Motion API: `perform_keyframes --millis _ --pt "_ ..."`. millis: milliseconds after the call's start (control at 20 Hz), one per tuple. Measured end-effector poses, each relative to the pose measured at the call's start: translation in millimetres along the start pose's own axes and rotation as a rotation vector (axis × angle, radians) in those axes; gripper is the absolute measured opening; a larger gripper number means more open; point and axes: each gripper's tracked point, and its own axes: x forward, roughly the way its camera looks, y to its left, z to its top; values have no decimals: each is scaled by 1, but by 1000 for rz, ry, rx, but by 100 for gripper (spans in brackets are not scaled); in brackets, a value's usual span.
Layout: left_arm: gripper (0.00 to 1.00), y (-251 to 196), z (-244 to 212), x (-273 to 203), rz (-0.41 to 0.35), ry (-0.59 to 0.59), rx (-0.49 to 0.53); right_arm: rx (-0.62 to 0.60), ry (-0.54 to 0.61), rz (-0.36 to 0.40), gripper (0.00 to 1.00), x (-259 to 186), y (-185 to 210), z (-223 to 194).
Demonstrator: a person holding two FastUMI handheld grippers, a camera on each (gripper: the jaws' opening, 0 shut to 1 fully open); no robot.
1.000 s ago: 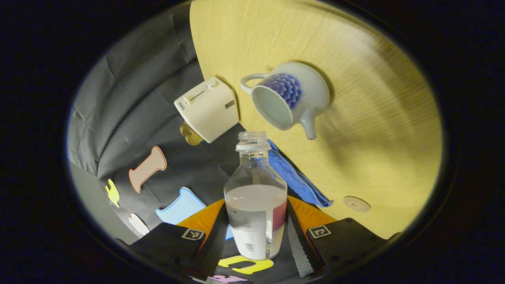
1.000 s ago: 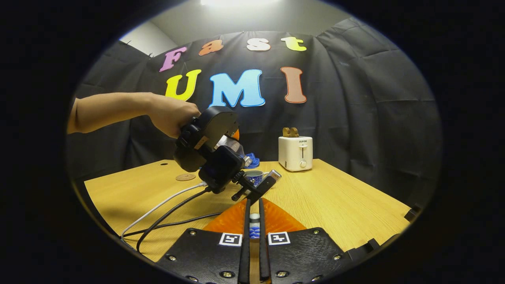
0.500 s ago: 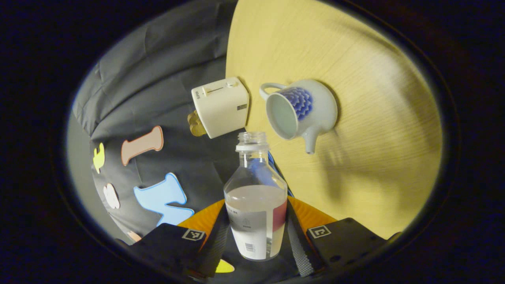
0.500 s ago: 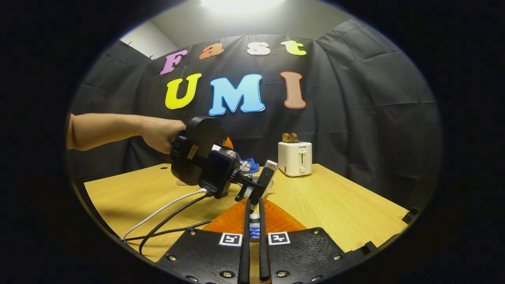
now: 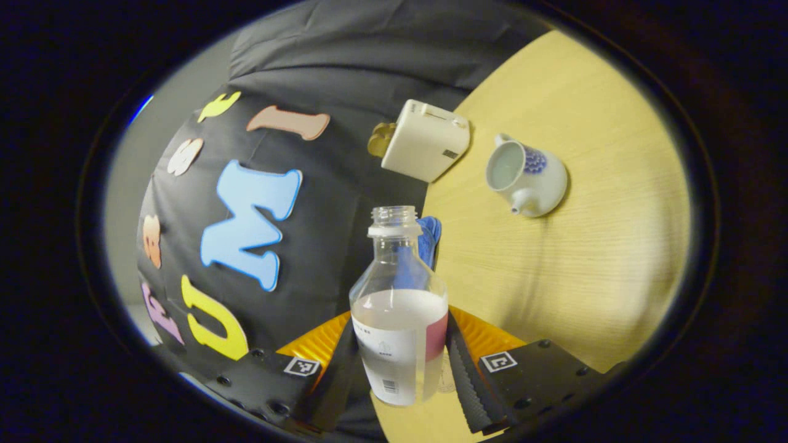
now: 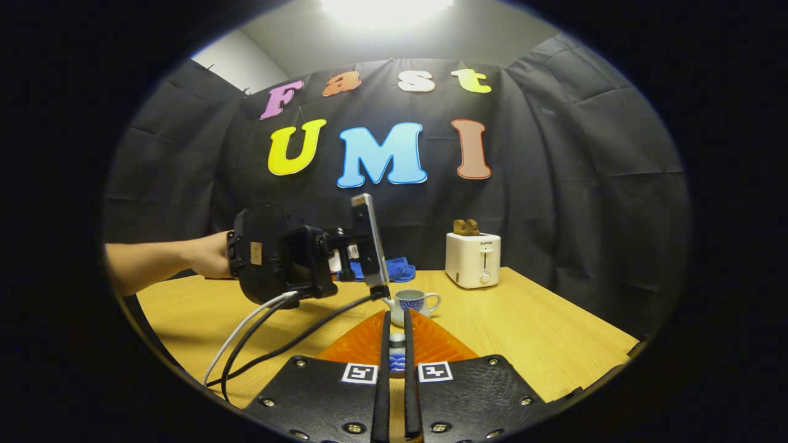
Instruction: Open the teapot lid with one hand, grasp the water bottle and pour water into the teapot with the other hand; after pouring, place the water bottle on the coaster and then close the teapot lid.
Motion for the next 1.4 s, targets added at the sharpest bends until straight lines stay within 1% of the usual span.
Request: perform_keyframes --millis 50,200,400,550,600,700,850,950,1150,1200,1300,1400 --pt "87 7 -12 -6 24 8 -66 0 0 7 10 5 2 2" --pt "87 11 -41 -21 47 12 -299 -23 -2 21 10 18 10 6" --pt "87 37 -63 -41 125 -53 -587 -55 1 39 10 37 17 7" --pt "87 49 -73 -48 138 -119 -830 -57 3 46 10 46 21 7" --pt "87 53 -81 -47 158 -129 -888 -60 3 48 10 49 23 6" --pt "87 62 -93 -45 200 -153 -959 -67 5 55 10 54 24 5" --pt "86 69 -101 -33 206 -187 -1043 -54 8 73 10 65 26 3" --pt "86 76 -113 -22 223 -197 -1097 -47 10 74 10 72 26 1" --pt "86 90 -131 16 230 -217 -1195 -48 18 72 10 80 23 -3" --pt "85 92 -135 23 239 -219 -1199 -47 21 70 10 81 22 -4" --pt "85 93 -136 41 242 -219 -1176 -40 26 67 10 84 19 -6" --pt "85 82 -139 58 228 -191 -1152 -36 32 66 10 87 19 -9"
